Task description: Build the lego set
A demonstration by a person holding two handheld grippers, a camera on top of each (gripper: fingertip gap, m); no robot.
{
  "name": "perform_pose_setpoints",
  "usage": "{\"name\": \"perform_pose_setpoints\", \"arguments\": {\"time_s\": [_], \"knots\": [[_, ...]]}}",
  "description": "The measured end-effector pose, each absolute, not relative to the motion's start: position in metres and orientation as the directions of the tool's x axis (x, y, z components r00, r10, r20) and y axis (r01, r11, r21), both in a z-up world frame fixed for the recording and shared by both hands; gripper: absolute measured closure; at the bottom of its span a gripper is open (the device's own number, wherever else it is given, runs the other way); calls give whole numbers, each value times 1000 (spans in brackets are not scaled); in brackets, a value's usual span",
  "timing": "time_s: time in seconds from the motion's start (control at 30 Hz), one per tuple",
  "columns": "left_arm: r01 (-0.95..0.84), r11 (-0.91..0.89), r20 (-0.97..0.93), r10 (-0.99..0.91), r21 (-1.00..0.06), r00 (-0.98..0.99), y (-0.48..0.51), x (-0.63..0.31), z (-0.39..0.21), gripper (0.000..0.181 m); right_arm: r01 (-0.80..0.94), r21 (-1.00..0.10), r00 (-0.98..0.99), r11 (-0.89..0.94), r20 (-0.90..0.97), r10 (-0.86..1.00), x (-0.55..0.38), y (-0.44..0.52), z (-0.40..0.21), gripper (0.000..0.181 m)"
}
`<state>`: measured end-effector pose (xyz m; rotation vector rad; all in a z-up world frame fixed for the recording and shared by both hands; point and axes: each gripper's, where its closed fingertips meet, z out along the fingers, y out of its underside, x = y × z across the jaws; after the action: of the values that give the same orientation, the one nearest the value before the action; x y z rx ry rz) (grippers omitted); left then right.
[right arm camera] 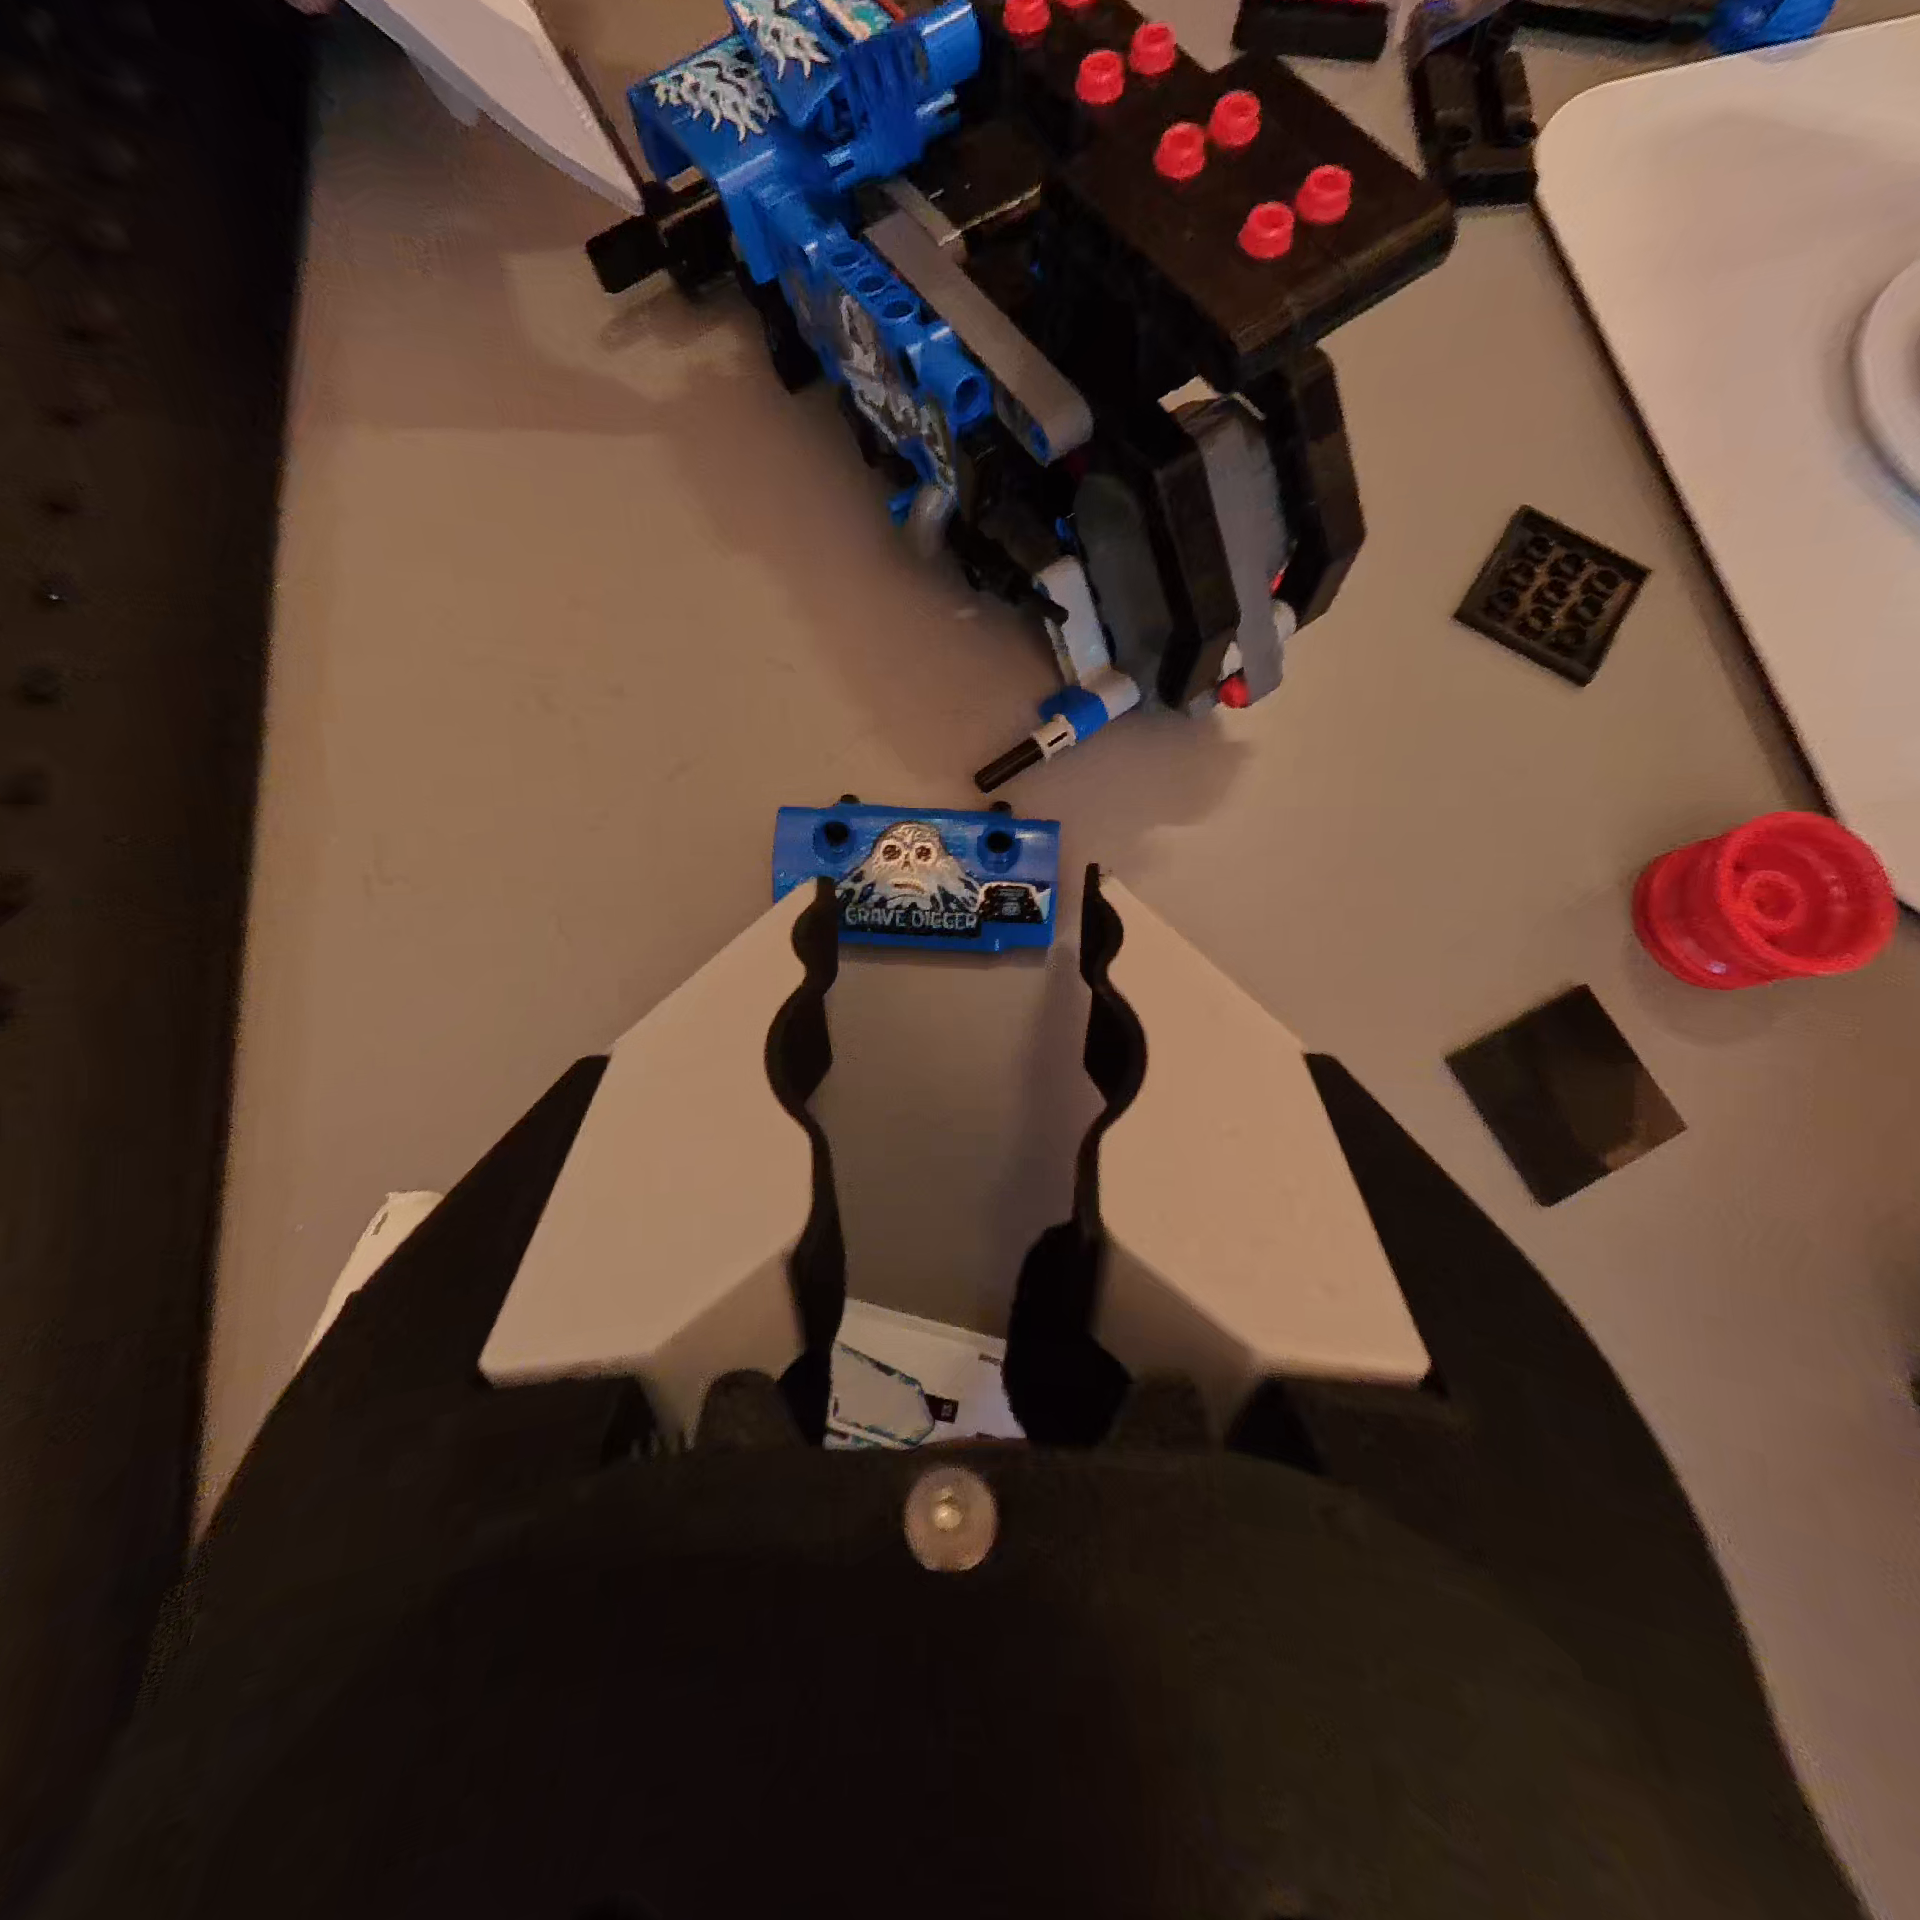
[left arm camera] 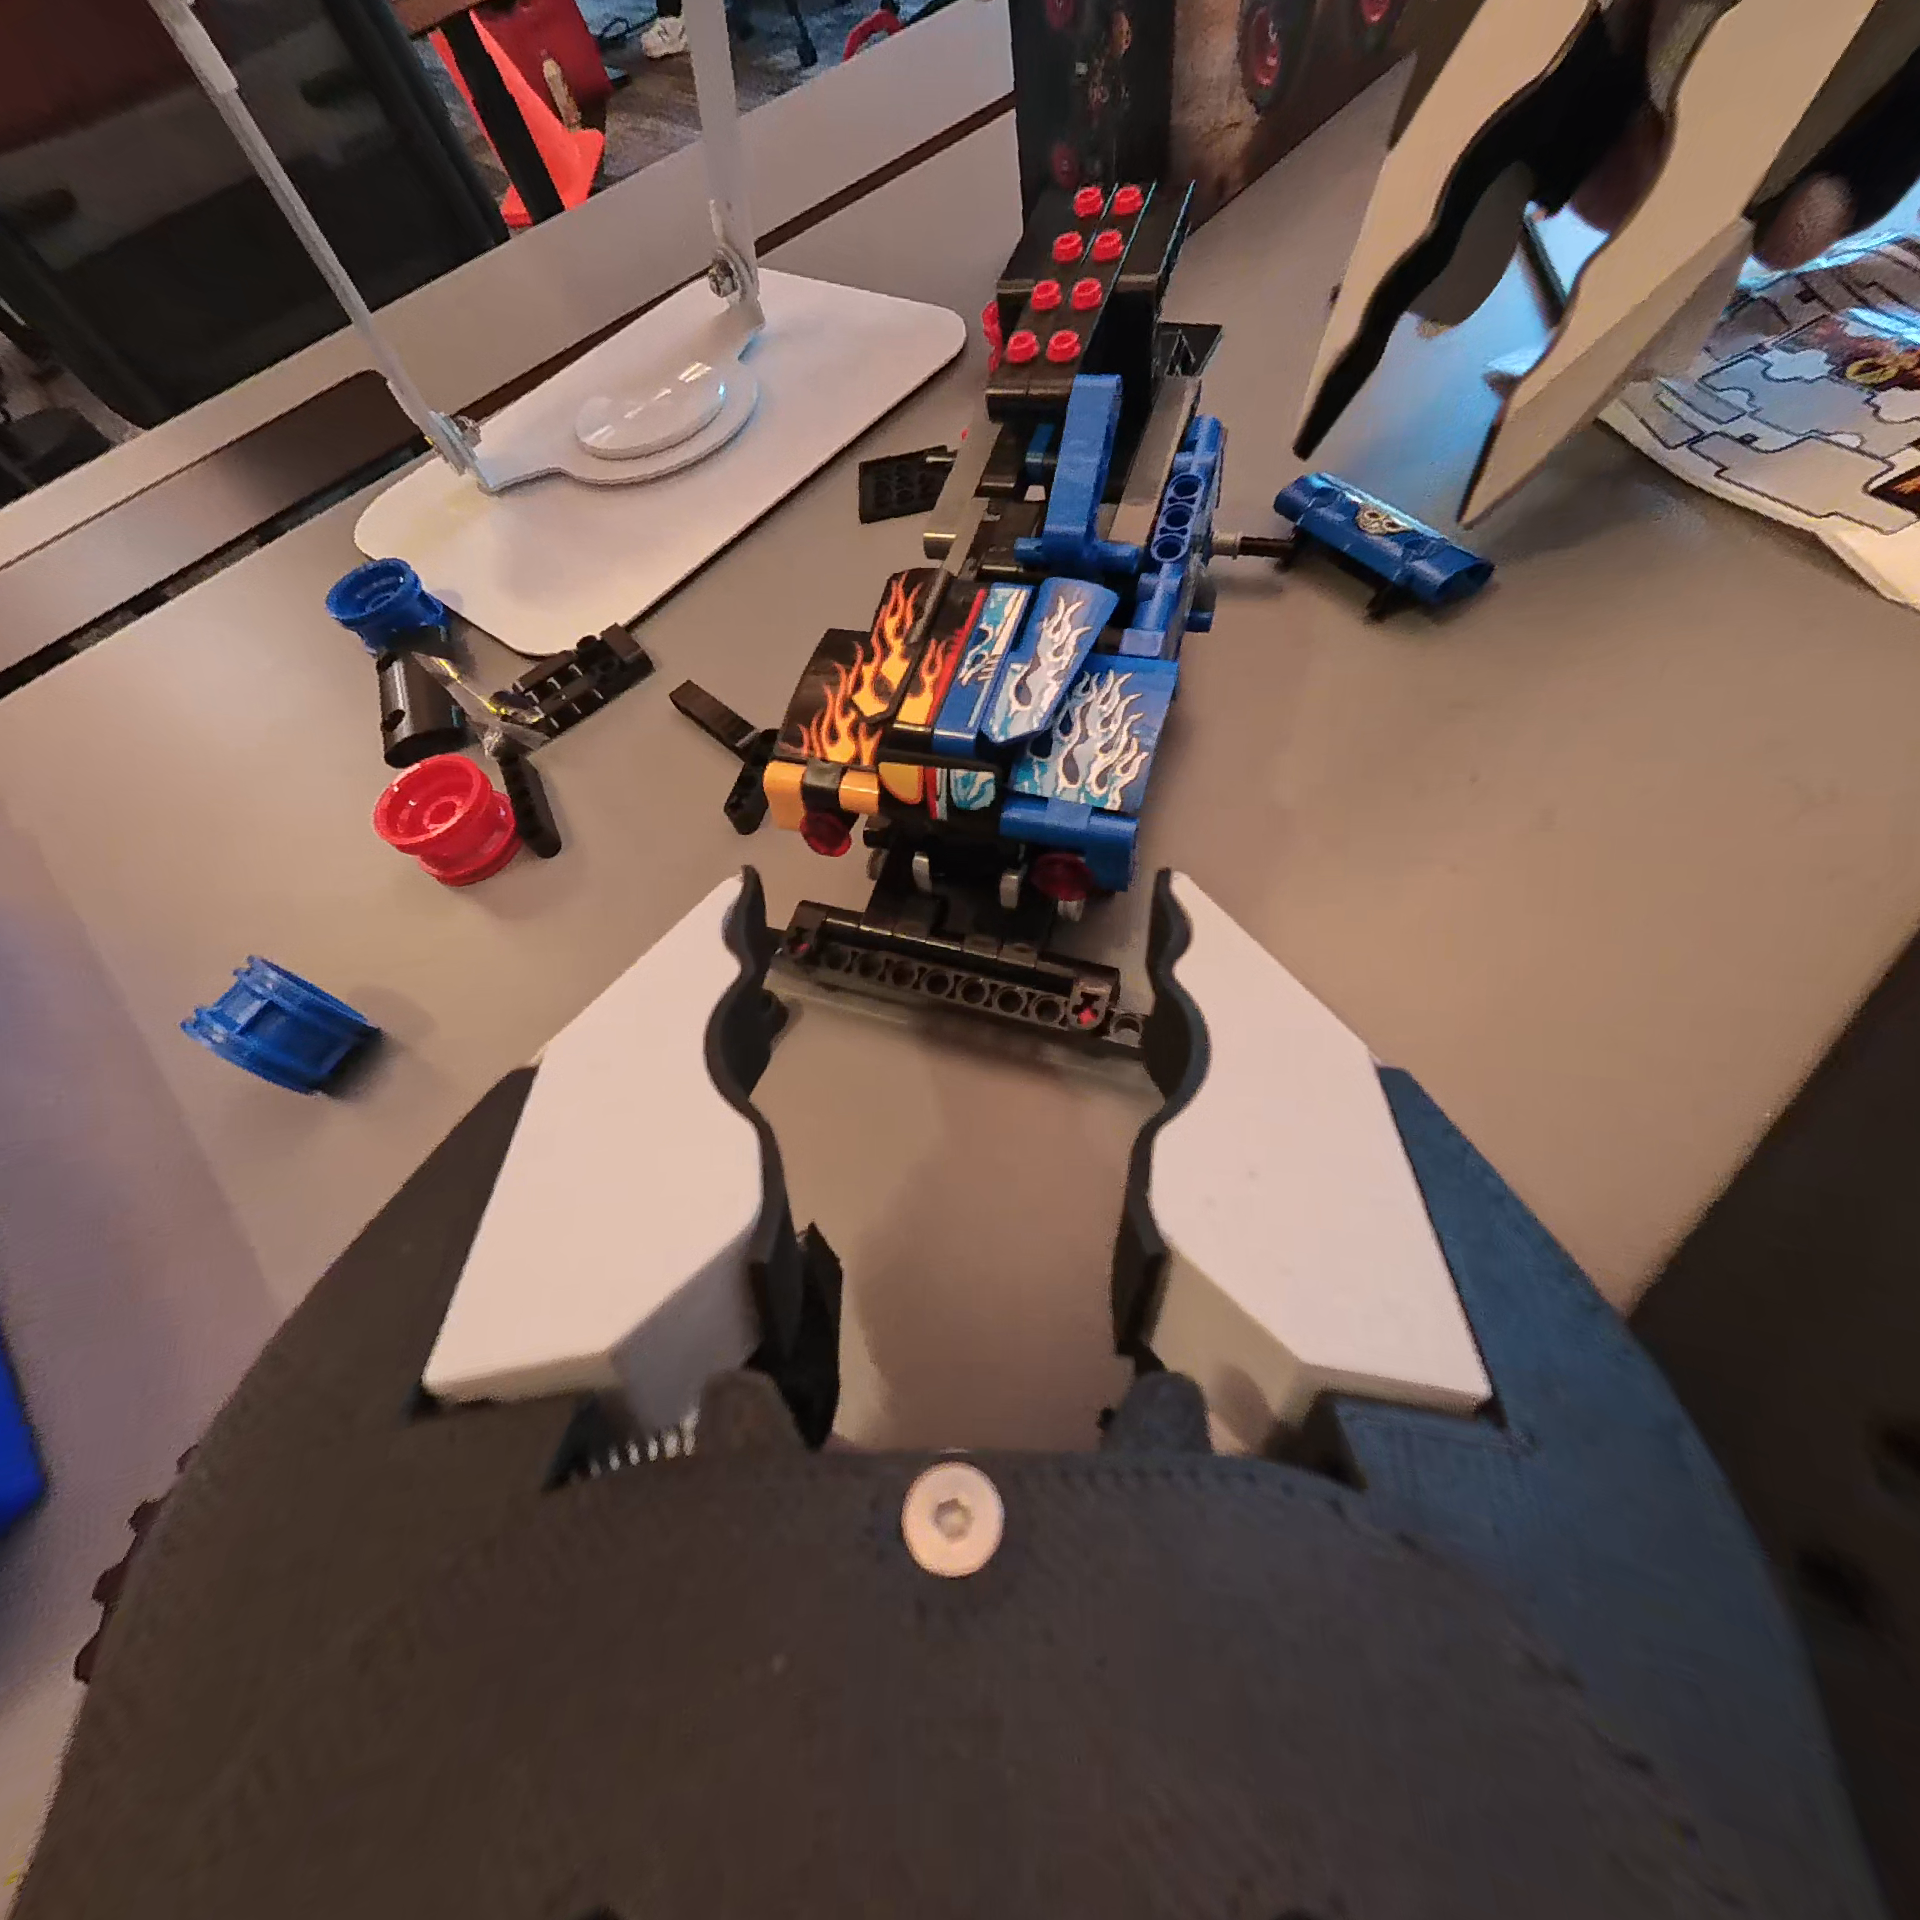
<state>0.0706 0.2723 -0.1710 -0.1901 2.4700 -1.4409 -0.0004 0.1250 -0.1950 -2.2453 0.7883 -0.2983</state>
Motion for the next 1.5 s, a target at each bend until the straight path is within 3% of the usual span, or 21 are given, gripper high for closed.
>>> {"name": "perform_pose_setpoints", "arguments": {"time_s": [0.1,0.27,0.43,0.67,0.93,1.23,1.5], "knots": [[22,521,-174,-245,-853,-954,271,71,-176,108,-457,-688,793,-563,-29,-608,-4,125,-200,131],[35,535,-188,-235,-844,-954,271,69,-178,108,-442,-669,830,-598,-52,-556,-15,134,-205,145],[15,526,-163,-237,-850,-958,271,70,-177,107,-432,-672,839,-601,-54,-542,-16,138,-204,142],[1,610,-147,-189,-792,-971,271,62,-195,112,-413,-652,866,-636,-67,-495,-26,143,-209,158],[108,632,-203,-79,-767,-976,268,44,-199,118,-394,-647,884,-653,-73,-461,-33,147,-209,158],[81,594,-203,-143,-801,-969,268,53,-190,108,-404,-655,872,-639,-63,-486,-28,141,-205,154],[73,609,-194,-136,-790,-971,268,53,-194,111,-398,-650,879,-647,-69,-472,-31,146,-206,152]]}}
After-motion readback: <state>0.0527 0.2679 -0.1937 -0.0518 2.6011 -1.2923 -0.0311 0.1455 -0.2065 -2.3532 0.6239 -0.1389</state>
